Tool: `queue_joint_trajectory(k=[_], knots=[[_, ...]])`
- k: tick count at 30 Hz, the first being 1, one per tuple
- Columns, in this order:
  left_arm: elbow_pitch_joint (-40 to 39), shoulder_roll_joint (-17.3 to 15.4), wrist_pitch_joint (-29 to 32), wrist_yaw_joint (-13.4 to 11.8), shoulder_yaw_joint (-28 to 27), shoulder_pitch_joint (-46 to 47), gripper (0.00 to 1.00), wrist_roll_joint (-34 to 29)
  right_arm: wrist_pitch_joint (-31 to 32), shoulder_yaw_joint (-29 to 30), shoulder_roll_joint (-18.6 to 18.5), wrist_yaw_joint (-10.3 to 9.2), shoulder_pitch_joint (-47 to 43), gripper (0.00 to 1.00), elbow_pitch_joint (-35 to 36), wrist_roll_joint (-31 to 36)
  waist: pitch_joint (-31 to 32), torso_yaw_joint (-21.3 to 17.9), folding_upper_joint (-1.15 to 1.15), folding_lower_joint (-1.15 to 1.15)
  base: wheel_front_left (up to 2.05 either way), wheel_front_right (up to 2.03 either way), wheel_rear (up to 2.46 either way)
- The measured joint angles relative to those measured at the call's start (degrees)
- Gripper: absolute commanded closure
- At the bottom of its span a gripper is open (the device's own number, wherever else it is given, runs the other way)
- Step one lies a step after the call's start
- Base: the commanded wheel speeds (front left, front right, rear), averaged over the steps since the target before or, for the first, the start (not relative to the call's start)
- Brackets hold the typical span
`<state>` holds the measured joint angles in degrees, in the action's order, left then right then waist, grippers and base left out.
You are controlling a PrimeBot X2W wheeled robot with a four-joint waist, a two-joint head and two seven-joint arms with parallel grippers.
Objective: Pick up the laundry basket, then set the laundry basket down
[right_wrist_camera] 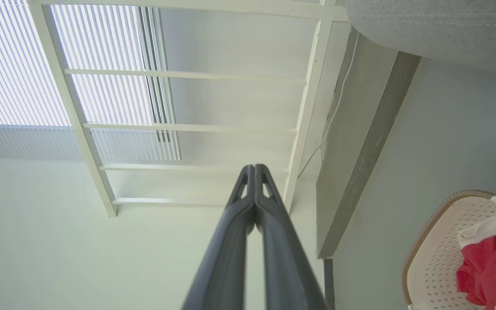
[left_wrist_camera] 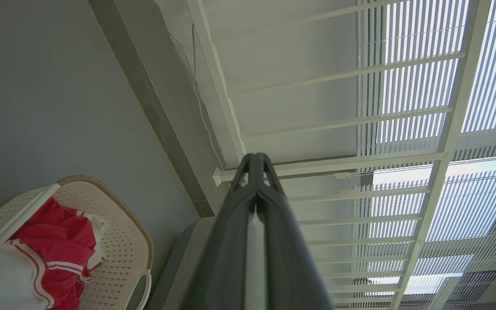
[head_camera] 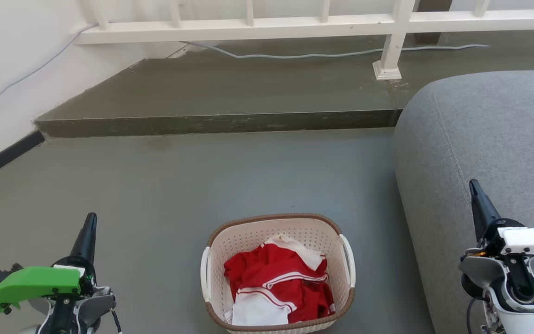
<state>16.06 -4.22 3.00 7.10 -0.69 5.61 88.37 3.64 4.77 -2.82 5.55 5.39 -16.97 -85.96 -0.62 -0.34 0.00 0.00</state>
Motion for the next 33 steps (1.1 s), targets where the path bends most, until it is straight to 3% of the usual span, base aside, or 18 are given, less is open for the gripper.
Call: queue_joint_trajectory(k=[9,33], knots=[[-0.15,0.64,1.55,0.0,-1.58,-0.02,1.0,4.75,1.53,1.7,0.0,1.0,-0.07,1.0,0.53,-6.41,0.47,0.34,0.0,0.0,0.0,0.0,0.0],[-0.16,0.94,1.56,0.0,-1.76,-0.02,1.0,4.81,1.54,1.87,0.0,1.01,-0.09,1.0,0.58,-6.41,0.46,0.34,0.0,0.0,0.0,0.0,0.0]])
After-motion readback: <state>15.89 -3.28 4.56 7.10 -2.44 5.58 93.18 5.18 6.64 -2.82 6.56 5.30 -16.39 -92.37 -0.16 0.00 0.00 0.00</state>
